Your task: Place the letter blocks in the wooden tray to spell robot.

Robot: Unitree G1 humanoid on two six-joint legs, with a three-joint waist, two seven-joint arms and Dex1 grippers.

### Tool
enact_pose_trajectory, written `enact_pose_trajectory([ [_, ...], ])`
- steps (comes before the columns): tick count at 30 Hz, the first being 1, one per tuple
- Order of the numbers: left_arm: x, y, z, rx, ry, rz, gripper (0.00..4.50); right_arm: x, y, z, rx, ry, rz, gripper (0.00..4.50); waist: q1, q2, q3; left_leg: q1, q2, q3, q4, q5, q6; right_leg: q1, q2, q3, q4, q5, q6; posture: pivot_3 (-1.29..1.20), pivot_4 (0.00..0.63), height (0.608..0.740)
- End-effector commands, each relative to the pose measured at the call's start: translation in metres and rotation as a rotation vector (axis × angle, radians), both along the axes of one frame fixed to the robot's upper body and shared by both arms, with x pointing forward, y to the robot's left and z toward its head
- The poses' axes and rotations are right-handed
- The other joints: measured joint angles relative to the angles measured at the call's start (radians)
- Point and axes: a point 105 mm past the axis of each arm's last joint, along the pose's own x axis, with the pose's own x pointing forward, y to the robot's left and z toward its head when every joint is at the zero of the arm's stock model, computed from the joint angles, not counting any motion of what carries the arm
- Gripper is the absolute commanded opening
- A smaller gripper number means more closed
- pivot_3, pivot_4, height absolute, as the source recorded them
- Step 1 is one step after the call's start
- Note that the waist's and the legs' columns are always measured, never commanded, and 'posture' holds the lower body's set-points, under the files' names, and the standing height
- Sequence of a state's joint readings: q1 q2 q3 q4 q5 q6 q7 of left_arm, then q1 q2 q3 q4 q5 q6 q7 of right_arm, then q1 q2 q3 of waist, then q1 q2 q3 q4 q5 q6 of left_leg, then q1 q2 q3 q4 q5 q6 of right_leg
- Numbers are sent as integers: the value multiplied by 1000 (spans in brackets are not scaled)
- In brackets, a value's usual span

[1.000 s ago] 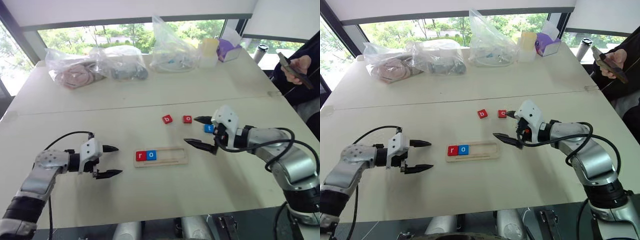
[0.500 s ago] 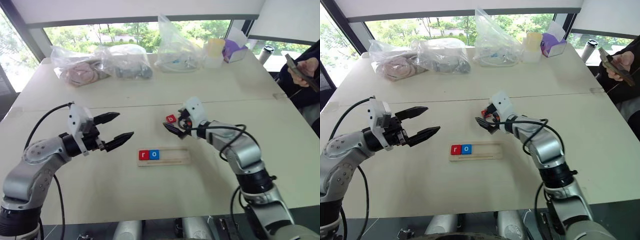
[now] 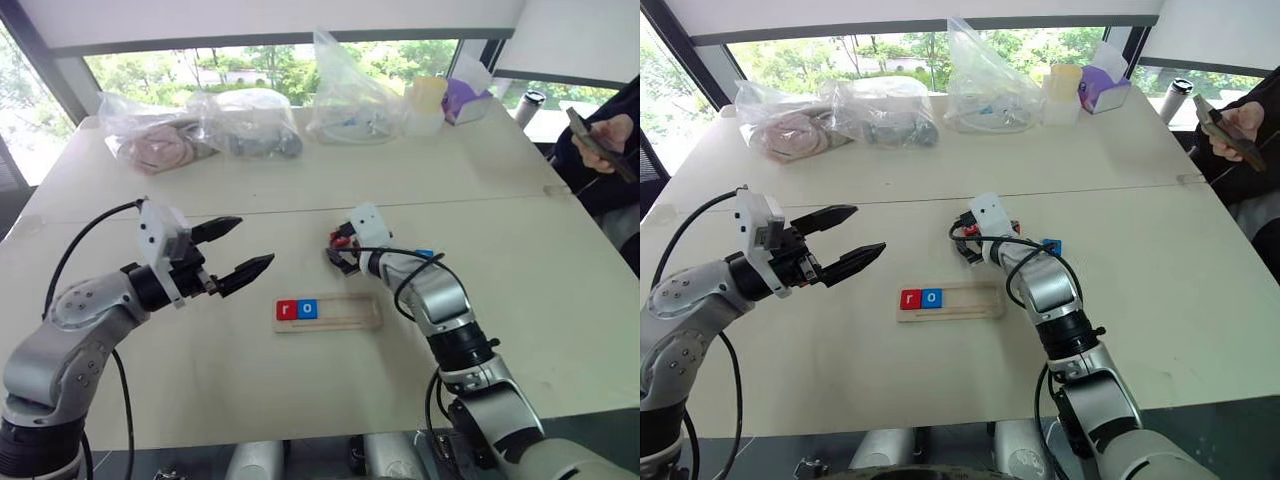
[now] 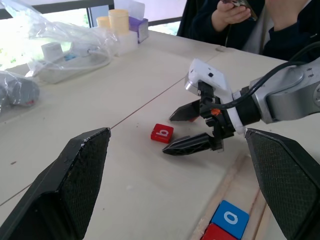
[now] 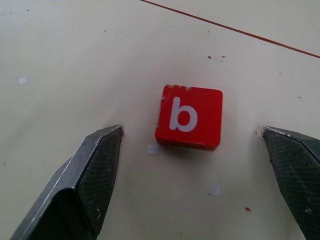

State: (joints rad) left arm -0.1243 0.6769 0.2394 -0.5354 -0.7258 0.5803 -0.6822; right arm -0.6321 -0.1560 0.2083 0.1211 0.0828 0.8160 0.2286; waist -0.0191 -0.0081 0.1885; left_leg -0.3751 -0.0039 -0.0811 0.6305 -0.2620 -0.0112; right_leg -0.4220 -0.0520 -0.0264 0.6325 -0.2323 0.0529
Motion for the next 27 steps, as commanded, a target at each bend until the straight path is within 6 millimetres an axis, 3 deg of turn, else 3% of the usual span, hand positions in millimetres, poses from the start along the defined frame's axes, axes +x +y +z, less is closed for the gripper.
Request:
enact_pose_trajectory([
  [1, -6, -4, 6, 14, -44, -13, 4493, 5, 9, 8, 19, -25, 8, 4241, 0, 0, 0, 0, 0, 0, 0, 0, 0, 0, 1, 0, 0, 0, 0, 0, 150, 740],
  [3, -8, -3, 3, 22, -39, -14, 4500, 6, 10, 7, 24, -13, 3, 3608, 0, 0, 0, 0, 1, 0, 0, 0, 0, 0, 1, 0, 0, 0, -1, 0, 150, 740],
  [8, -9, -5, 0, 29, -35, -21, 4500, 5, 5, 4, 29, 11, -21, 1153, 5, 0, 0, 0, 1, 0, 0, 0, 0, -1, 2, 0, 0, 0, -1, 0, 150, 740],
  [13, -13, -16, -8, 42, -20, -94, 4500, -5, -11, 25, 16, -49, -19, 1168, 7, 0, 0, 0, 1, 0, -1, 0, 0, -1, 1, 0, 0, 0, -1, 0, 150, 740],
  [17, -15, -17, -10, 47, 2, -160, 4500, -46, -41, 52, -53, -106, 76, 1168, 11, 1, 1, -5, 1, -1, 0, 0, 0, -3, 1, 0, -2, 0, -1, 0, 150, 740],
  [20, -19, -6, -16, 82, 32, -174, 4500, -70, -50, 63, -72, -100, 85, 1168, -3, 1, 1, -5, 1, 0, 0, 0, 0, -4, 1, 0, -2, 0, -2, 0, 150, 740],
  [23, -23, -3, -21, 92, 57, -195, 4500, -97, -59, 62, -92, -58, 91, 1168, 0, 1, 1, -1, 4, 0, -2, 0, 1, -4, 4, 0, 0, -1, -5, 0, 150, 740],
  [27, -22, -14, -18, 77, 49, -249, 4500, -121, -79, 55, -87, 28, -16, 1168, 11, 1, 1, -2, 5, -2, -1, 0, 1, -4, 6, -2, 0, -2, -6, 0, 150, 740],
])
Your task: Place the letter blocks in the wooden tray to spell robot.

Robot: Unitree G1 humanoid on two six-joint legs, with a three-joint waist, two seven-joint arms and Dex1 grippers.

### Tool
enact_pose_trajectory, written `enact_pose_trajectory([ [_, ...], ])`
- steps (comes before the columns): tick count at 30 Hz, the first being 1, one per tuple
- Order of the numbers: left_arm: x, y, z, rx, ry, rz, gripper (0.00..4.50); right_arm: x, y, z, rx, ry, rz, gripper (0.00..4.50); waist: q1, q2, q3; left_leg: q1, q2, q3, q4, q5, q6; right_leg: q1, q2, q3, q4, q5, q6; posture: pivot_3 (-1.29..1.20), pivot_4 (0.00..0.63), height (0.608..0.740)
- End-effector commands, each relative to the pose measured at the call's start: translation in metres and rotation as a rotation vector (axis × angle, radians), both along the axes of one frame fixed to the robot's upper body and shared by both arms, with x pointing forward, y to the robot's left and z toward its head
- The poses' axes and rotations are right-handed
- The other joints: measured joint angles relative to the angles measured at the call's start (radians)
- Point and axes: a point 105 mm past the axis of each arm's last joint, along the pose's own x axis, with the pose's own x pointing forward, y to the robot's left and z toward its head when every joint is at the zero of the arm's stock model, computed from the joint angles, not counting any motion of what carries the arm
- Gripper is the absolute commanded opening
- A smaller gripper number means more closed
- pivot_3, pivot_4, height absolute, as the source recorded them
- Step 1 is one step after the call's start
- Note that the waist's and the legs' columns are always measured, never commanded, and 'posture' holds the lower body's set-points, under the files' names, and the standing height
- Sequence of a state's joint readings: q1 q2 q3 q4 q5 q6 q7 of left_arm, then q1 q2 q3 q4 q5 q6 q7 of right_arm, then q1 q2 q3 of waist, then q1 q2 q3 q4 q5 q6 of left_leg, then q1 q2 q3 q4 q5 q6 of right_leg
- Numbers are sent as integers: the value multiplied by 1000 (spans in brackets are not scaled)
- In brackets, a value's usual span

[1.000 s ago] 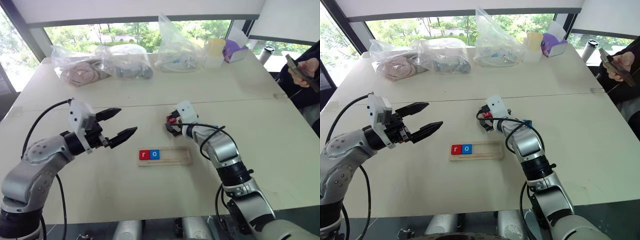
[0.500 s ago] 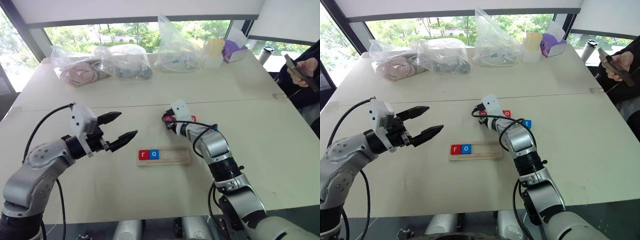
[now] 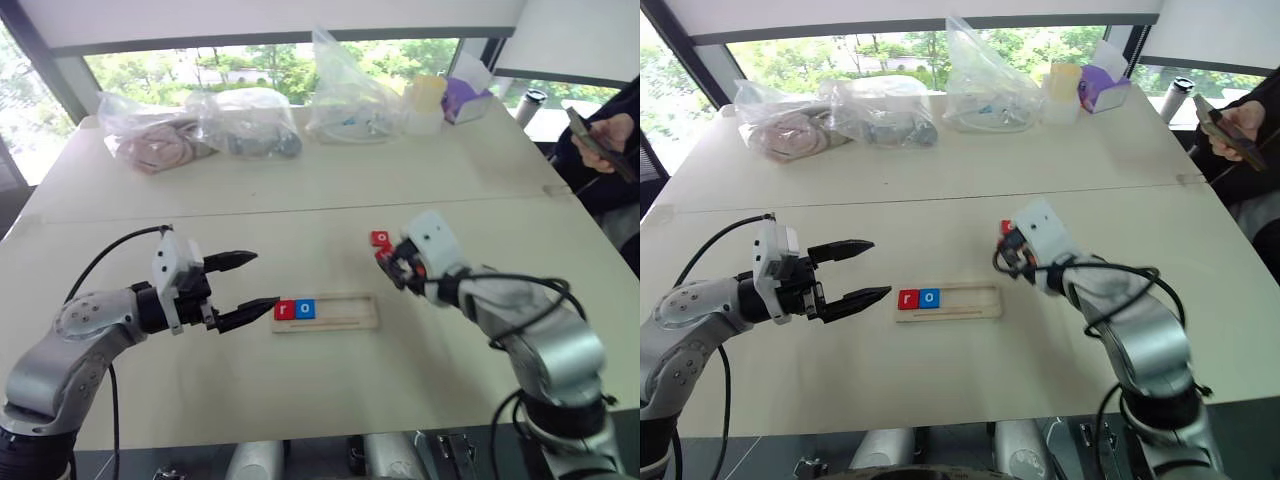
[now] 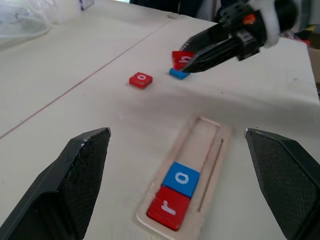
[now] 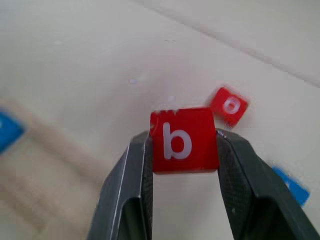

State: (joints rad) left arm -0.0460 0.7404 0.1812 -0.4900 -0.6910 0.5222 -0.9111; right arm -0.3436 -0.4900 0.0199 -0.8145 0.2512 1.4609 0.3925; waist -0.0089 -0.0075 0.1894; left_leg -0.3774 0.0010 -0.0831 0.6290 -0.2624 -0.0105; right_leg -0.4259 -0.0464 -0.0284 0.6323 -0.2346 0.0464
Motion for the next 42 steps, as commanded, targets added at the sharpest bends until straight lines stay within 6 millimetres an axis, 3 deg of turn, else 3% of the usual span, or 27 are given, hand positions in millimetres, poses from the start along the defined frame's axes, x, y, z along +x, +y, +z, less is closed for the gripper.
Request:
enact_pose_trajectory([
  [1, 0, -13, 15, -31, -57, -64, 4500, -19, -13, 8, 13, -5, -69, 1168, 3, 0, 0, -1, 0, 0, 1, 0, 0, 0, -1, 0, 0, 0, 0, 0, 150, 740],
  [9, 7, -25, 19, -1, -105, -141, 4500, -39, -35, -18, 12, 45, -252, 1168, -5, 0, 0, -2, -1, 1, 1, 0, 0, 0, -1, 1, -2, 0, 0, 0, 150, 740],
  [15, 14, -30, 26, -17, -145, -130, 4500, -36, -39, -33, 37, 83, -366, 1168, -3, 0, 0, -1, -1, 1, 1, 0, 0, 0, 0, 1, -1, -1, 2, 0, 150, 740],
  [26, 13, -33, 26, -43, -152, -85, 4500, -25, -29, -48, 130, 131, -389, 1168, -3, 0, 0, -1, -1, 1, 1, 0, 0, 0, -1, 1, -1, -1, 2, 0, 150, 740],
  [32, 11, -27, 24, -44, -146, -46, 4500, -25, -16, -41, 128, 103, -205, 4183, -4, 0, 0, -1, -1, 1, 0, 0, 0, 0, -1, 1, -1, -1, 2, 0, 150, 740],
  [33, 11, -27, 24, -46, -145, -41, 4500, -25, -15, -35, 101, 86, -115, 4432, -3, 0, 0, -1, -1, 1, 1, 0, 0, 0, -1, 1, -1, -1, 2, 0, 150, 740],
  [38, 10, -27, 23, -44, -149, -34, 4500, -24, -29, -3, -71, 10, 307, 4432, -2, -2, 1, -1, -2, 2, 2, 0, 0, 1, -2, 1, -3, -2, 3, 0, 150, 740],
  [42, 12, -26, 25, -40, -159, -25, 4500, -19, -50, 0, -160, 7, 522, 4432, -2, -3, 2, 1, -1, 2, 2, 0, 0, 3, -1, 1, -3, -2, 3, 0, 150, 740],
])
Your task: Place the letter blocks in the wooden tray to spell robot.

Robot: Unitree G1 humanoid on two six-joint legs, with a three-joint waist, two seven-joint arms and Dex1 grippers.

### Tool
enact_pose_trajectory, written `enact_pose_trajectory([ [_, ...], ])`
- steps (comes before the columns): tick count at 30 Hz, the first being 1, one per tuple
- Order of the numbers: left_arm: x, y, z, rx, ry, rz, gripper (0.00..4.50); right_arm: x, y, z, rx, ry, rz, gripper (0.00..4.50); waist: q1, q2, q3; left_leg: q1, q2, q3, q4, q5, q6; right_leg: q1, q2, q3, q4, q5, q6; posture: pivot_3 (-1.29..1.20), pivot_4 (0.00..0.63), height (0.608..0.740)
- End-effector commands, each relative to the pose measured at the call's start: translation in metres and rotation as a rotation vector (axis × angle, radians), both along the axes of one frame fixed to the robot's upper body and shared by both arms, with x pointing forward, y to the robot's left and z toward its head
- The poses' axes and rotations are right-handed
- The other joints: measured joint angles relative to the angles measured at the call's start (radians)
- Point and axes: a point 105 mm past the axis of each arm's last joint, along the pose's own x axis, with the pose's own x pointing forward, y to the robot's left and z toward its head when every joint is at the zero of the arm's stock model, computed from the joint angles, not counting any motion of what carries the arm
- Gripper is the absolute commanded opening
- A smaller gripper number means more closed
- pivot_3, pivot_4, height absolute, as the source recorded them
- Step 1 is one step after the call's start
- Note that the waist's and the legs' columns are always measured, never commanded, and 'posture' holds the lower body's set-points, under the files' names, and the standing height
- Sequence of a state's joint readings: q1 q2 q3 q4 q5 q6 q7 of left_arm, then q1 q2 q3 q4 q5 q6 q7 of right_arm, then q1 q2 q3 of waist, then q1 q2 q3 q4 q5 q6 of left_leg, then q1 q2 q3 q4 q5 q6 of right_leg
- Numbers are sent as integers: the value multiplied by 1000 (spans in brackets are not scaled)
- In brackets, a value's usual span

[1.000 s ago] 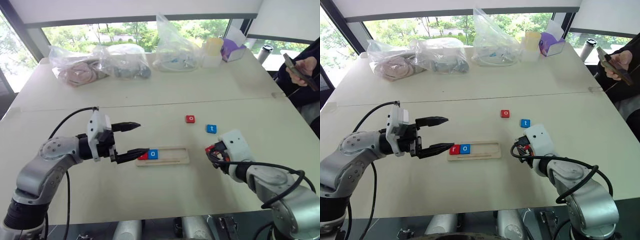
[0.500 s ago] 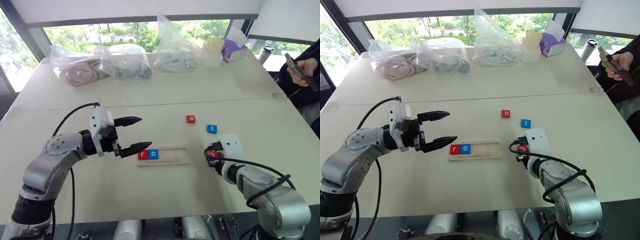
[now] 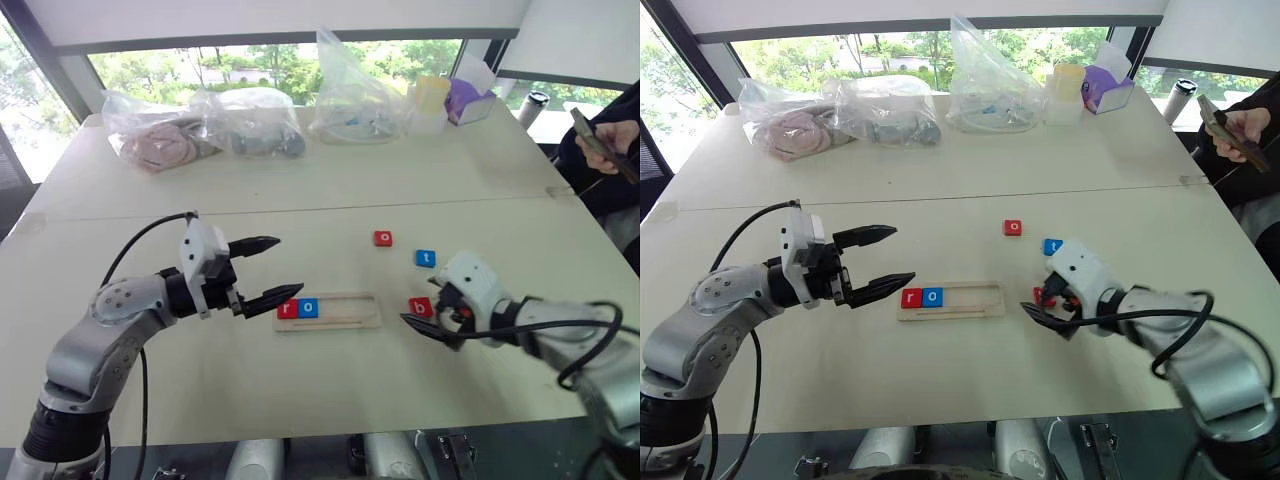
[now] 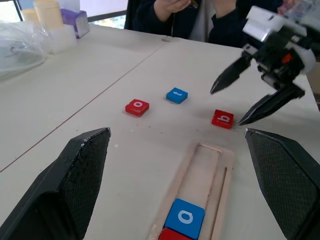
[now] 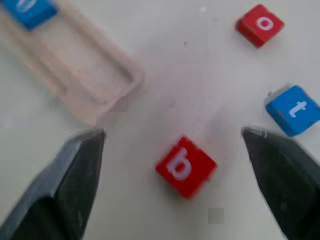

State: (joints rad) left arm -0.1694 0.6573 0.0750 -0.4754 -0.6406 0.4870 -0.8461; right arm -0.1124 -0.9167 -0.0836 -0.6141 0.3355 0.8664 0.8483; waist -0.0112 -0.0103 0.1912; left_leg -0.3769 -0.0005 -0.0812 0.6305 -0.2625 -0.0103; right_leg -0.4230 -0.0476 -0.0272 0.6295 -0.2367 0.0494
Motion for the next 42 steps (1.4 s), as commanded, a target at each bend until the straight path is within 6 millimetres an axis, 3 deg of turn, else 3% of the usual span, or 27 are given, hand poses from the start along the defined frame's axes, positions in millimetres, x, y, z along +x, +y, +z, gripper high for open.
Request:
enact_pose_trajectory([
  [1, -2, 2, 14, 4, -72, 6, 4500, 2, -10, 4, -23, -3, 197, 4432, 0, 0, 0, 0, 0, 0, 0, 0, 0, 0, 0, 0, 0, 0, 0, 0, 150, 740],
  [12, -7, 11, 19, 37, -73, 6, 4500, 27, -34, -23, -21, 69, 356, 4432, 1, -2, 1, 1, 0, 1, 0, 0, 0, 0, 0, 1, 1, 3, -3, 0, 150, 740],
  [20, -12, 15, 19, 55, -62, -12, 4500, 26, -25, -47, -50, 118, 430, 4432, 1, -2, 1, 1, 0, 1, 0, 0, 0, 0, 0, 2, 1, 4, -1, 0, 150, 740],
  [23, -18, 16, 18, 69, -52, -38, 4500, 26, -24, -50, -75, 97, 447, 3524, 1, -2, 1, 2, 0, 1, 0, 0, 0, 0, 0, 2, 2, 4, -1, 0, 150, 740],
  [28, -29, 18, 18, 80, -3, -107, 4500, 28, -19, -48, -68, 67, 455, 1118, 1, -2, 1, 2, 0, 1, 0, 0, 0, 1, 0, 2, 2, 3, -2, 0, 150, 740],
  [31, -33, 19, 19, 79, 14, -136, 4500, 32, -11, -38, -53, 23, 459, 1120, 0, -2, 1, 2, 0, 1, 0, 0, 0, 1, 0, 2, 2, 3, -4, 0, 150, 740],
  [38, -35, 23, 13, 96, 27, -166, 4500, 21, 46, -1, 56, -39, 599, 1120, 1, -1, 2, 2, 1, 1, 0, 0, 0, 1, 1, 2, 2, 4, -2, 0, 150, 740],
  [42, -35, 24, 8, 127, 34, -172, 4500, 15, 74, 0, 92, -18, 647, 1120, 2, -1, 2, 2, 1, 0, 0, 0, 0, 1, 1, 2, 2, 4, -2, 0, 150, 740],
])
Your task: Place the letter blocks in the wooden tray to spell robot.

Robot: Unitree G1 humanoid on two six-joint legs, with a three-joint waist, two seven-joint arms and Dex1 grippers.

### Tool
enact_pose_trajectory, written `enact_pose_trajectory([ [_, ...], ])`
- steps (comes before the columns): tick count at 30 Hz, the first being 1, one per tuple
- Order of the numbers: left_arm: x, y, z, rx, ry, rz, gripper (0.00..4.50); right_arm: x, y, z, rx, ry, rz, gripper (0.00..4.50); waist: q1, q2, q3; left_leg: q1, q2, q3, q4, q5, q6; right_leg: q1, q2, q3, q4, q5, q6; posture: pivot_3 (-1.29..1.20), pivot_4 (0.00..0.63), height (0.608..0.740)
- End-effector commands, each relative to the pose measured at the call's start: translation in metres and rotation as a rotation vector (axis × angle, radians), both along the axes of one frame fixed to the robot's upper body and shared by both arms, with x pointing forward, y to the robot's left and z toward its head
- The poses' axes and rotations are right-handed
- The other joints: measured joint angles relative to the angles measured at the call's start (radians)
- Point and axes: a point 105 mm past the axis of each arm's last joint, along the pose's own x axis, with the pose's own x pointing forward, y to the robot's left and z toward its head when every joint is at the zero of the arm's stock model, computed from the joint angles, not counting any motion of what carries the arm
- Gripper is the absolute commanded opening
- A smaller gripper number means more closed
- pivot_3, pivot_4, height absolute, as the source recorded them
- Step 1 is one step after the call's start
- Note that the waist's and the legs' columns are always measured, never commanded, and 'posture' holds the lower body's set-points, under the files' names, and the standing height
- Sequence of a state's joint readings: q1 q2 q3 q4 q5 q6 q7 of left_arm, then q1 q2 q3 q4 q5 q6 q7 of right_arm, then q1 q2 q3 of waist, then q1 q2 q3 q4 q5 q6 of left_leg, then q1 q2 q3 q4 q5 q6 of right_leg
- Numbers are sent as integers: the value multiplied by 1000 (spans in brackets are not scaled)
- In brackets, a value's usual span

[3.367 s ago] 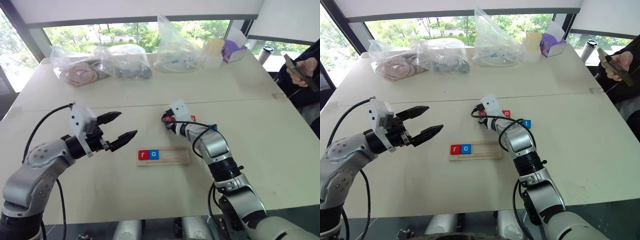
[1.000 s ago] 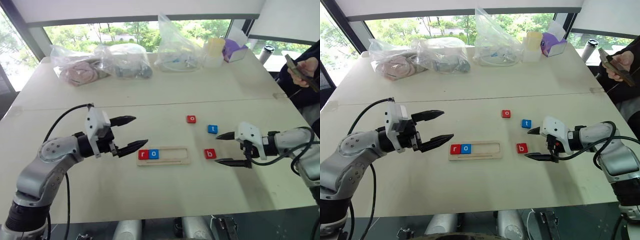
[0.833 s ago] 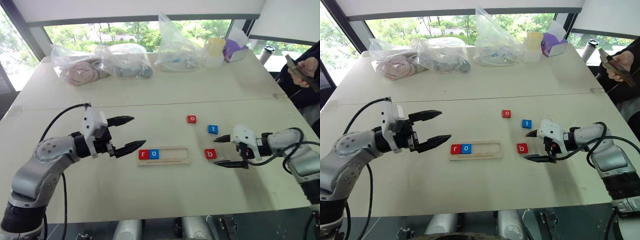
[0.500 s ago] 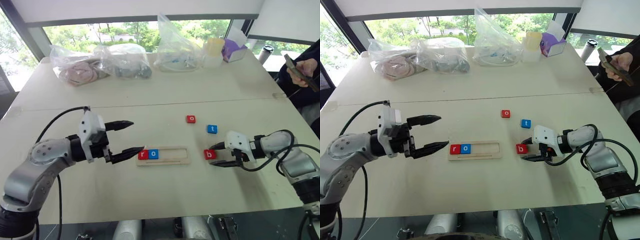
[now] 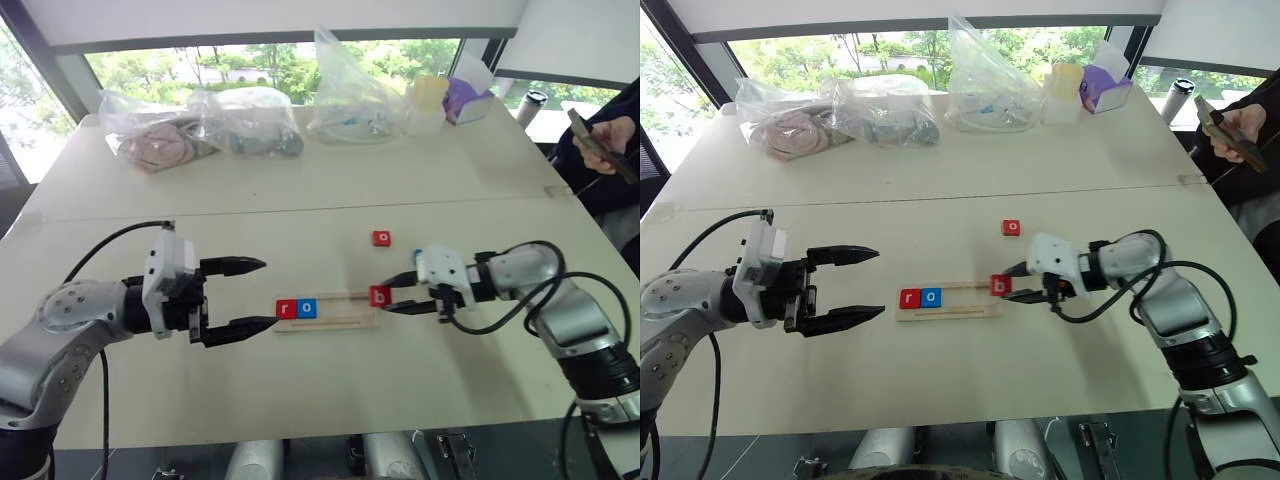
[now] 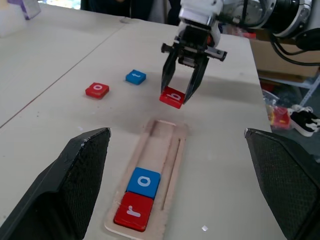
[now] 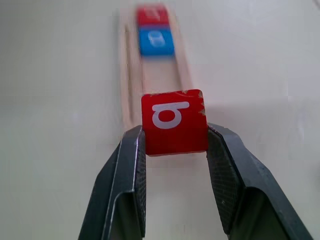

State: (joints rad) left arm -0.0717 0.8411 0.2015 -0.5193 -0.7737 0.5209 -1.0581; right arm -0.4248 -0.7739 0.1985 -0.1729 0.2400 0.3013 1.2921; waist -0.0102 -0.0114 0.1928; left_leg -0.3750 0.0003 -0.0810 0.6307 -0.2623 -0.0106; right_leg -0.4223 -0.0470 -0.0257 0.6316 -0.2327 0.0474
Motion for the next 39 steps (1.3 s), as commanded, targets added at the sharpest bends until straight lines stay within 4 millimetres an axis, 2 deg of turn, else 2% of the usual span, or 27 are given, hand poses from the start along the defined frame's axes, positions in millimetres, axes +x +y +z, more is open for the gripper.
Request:
enact_pose_trajectory([
  [1, -1, 1, 2, 29, -37, -10, 4500, -2, 26, 1, 21, 15, 39, 1120, 0, 0, 0, 0, 0, 0, 0, 0, 0, 0, 0, 0, 0, 0, 0, 0, 150, 740],
  [5, -1, 1, 0, 36, -42, -1, 4500, 4, 47, -9, 11, 16, 47, 1120, 1, 0, 0, 0, 0, 0, 0, 0, 0, 0, 0, 0, 0, -1, -2, 0, 150, 740],
  [12, -7, 3, -2, 47, -39, 1, 4500, 12, 61, -19, -18, 4, 47, 1120, -1, 0, 0, 0, 0, 0, 0, 0, 0, -1, -1, 0, 0, 0, 0, 0, 150, 740],
  [19, -12, 4, -4, 64, -32, -6, 4500, 17, 64, -27, -35, -12, 42, 1120, -1, 0, 0, 0, 0, 0, 0, 0, 0, -1, 0, 0, 0, -1, -2, 0, 150, 740],
  [36, -7, 1, -6, 52, -48, 0, 4500, 17, 62, -30, -43, -1, 33, 1120, -1, 0, 0, 0, 0, 0, 0, 0, 0, -1, 0, 0, 0, 0, 0, 0, 150, 740],
  [39, -6, 1, -6, 51, -51, 4, 4500, 17, 62, -30, -46, 3, 35, 2618, -1, 0, 0, 0, 0, 0, 0, 0, 0, -1, 0, 0, 0, 0, 0, 0, 150, 740],
])
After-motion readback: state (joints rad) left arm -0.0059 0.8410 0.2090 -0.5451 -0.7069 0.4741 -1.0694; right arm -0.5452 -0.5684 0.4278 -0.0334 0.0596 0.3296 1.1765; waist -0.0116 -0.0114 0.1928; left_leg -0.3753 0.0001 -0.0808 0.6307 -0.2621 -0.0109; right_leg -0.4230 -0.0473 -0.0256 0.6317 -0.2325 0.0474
